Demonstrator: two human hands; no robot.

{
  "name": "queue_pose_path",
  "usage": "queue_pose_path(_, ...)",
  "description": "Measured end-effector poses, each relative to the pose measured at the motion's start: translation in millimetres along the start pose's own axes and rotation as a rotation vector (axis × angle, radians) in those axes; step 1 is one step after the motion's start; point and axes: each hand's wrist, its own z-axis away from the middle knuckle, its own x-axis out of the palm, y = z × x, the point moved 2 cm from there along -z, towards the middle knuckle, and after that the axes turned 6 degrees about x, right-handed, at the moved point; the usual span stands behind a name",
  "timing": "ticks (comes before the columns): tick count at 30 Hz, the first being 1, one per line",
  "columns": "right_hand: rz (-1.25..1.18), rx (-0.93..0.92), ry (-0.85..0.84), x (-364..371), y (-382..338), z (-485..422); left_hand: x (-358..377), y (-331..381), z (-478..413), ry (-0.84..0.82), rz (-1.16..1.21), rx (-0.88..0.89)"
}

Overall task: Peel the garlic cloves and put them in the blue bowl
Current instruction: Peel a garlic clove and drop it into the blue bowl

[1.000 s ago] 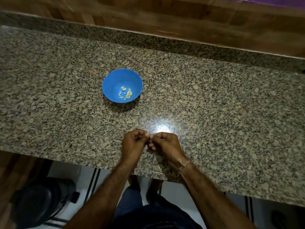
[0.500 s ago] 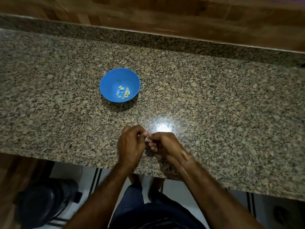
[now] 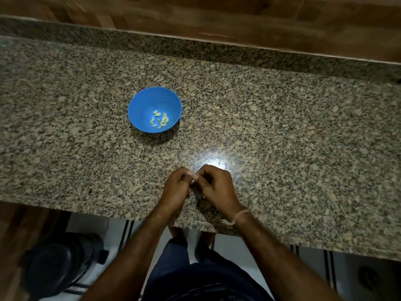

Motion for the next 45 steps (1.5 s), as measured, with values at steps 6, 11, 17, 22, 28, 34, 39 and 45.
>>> queue_pose_path(6,-0.550,0.482,-0.170,6.9,-8.4,-2.9,-9.7,-1.8,1.9,0.047,-0.393,0.382)
queue_pose_path(11,-0.444,0.467,-0.105,16.3,-11.0,0.1,-16.3,-6.7,-4.2,-0.021,-0.453,0.334)
queue_pose_path(17,-0.416,0.476,-0.072,21.4,-19.8,-8.3,-25.4,-3.9,-10.1,-0.041,-0.350,0.354)
queue_pose_path(22,-0.831,0.811,-0.205,34.9,-27.7,-7.9,-36.6,2.2,-13.2,-0.023,-0.406,0.545)
queue_pose_path(28,-0.166,0.182,0.077,35.4,-19.5,1.1,-41.4,-4.2,-15.7,-0.121,-0.299,0.455)
queue_pose_path(34,-0.323,0.291,0.010,31.8,-18.8,0.3,-39.1,-5.0,-17.0,-0.175,-0.261,0.355)
queue_pose_path(39,-0.847,0.745,-0.152,34.1,-24.6,-0.9,-35.9,-3.1,-20.8,-0.172,-0.420,0.491)
queue_pose_path(45,-0.120,0.144,0.025,27.4,-14.9,-5.1,-31.6,-8.2,-24.1,-0.222,-0.088,0.130)
